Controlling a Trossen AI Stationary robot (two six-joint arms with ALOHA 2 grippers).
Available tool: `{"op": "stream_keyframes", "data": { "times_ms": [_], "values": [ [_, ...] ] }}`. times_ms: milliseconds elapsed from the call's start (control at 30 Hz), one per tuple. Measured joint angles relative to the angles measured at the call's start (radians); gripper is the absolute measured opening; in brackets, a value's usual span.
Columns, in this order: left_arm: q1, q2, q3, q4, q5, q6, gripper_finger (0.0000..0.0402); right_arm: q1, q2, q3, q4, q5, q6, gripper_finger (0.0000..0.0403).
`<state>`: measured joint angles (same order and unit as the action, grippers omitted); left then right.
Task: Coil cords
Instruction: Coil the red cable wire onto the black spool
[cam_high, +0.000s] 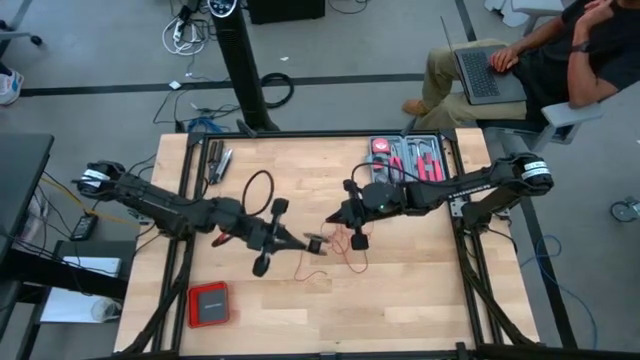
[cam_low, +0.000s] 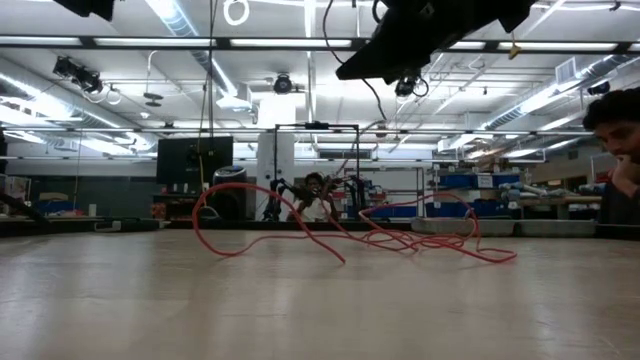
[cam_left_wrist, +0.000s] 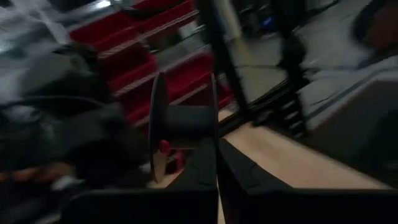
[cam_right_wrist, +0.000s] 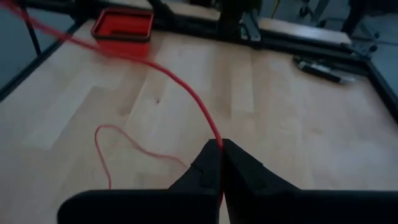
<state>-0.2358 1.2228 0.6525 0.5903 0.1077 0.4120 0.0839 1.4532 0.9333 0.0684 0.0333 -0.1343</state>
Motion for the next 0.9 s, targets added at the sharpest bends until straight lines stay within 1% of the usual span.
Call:
{"op": "stream_keyframes", "data": {
  "times_ms": [100,233,400,567,700,900],
  "values": [
    [0.051,0.000,0.000,-0.044,0.106,-0.062,0.0000,-0.010,0.000,0.000,0.031,0.001,-0.003,0.0001],
    [0.120,0.000,0.000,-0.094,0.234,-0.119,0.0000,-0.018,0.000,0.000,0.053,0.048,-0.002,0.0001],
    [0.197,0.000,0.000,-0.159,0.341,-0.159,0.0000,-0.017,0.001,0.000,0.114,0.056,-0.025,0.0001],
    [0.247,0.000,0.000,-0.209,0.363,-0.160,0.0000,-0.014,0.001,0.000,0.144,0.049,-0.034,0.0000],
    [0.265,0.001,0.000,-0.219,0.363,-0.158,0.0000,-0.012,0.001,0.000,0.157,0.002,-0.053,0.0000],
    [0.276,0.051,0.000,-0.206,0.403,-0.158,0.0000,-0.015,0.001,0.000,0.218,-0.021,-0.147,0.0000]
  ]
}}
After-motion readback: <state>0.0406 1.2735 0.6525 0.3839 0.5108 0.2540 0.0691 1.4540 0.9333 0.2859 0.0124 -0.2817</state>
